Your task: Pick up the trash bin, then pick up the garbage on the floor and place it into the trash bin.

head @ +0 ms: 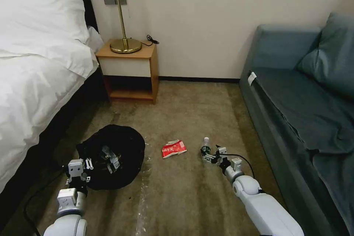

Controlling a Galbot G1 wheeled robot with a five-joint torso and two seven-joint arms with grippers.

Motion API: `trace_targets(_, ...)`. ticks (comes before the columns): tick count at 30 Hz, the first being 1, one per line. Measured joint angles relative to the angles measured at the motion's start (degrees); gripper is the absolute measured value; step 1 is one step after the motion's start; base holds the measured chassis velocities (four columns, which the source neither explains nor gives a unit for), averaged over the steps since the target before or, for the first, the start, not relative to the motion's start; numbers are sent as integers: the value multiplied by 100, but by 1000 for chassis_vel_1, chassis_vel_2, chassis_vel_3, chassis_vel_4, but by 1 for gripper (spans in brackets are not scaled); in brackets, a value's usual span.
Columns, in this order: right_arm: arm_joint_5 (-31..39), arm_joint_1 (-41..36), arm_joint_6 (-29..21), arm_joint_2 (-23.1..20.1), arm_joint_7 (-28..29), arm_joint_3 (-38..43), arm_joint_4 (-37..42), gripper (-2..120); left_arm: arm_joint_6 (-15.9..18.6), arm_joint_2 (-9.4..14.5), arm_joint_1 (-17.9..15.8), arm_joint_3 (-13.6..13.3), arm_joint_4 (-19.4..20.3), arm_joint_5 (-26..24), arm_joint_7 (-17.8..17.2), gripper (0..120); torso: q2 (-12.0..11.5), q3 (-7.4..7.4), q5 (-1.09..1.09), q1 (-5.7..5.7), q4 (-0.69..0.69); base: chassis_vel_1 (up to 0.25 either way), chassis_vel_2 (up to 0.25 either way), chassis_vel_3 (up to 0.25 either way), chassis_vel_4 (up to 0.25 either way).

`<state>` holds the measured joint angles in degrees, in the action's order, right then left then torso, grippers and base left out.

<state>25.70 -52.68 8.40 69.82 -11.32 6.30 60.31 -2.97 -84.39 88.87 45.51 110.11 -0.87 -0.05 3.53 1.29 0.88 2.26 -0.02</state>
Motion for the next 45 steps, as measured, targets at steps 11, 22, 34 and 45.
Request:
trace_targets(11,-46,20,7,55,-4,5,-73,100,-7,6,2,25,-11,-6,22,4,0,0,0,0,0,-106,98,106,-105)
trace_targets(22,-110,8,5,105,20,-19,-103,100,-57,12,26,43,-57,-7,33,4,0,0,0,0,0,-103,108,119,-109)
trace_targets(34,-164,53,-15,66,-3,-146,-127,100,-128,3,10,65,-123,-41,53,4,0,0,-1,0,0,-81,82,77,-78)
trace_targets(45,21,457,-256,148,289,-659,-338,100,-117,109,-95,109,-445,-171,69,4,0,0,-1,-1,2,0,0,0,0)
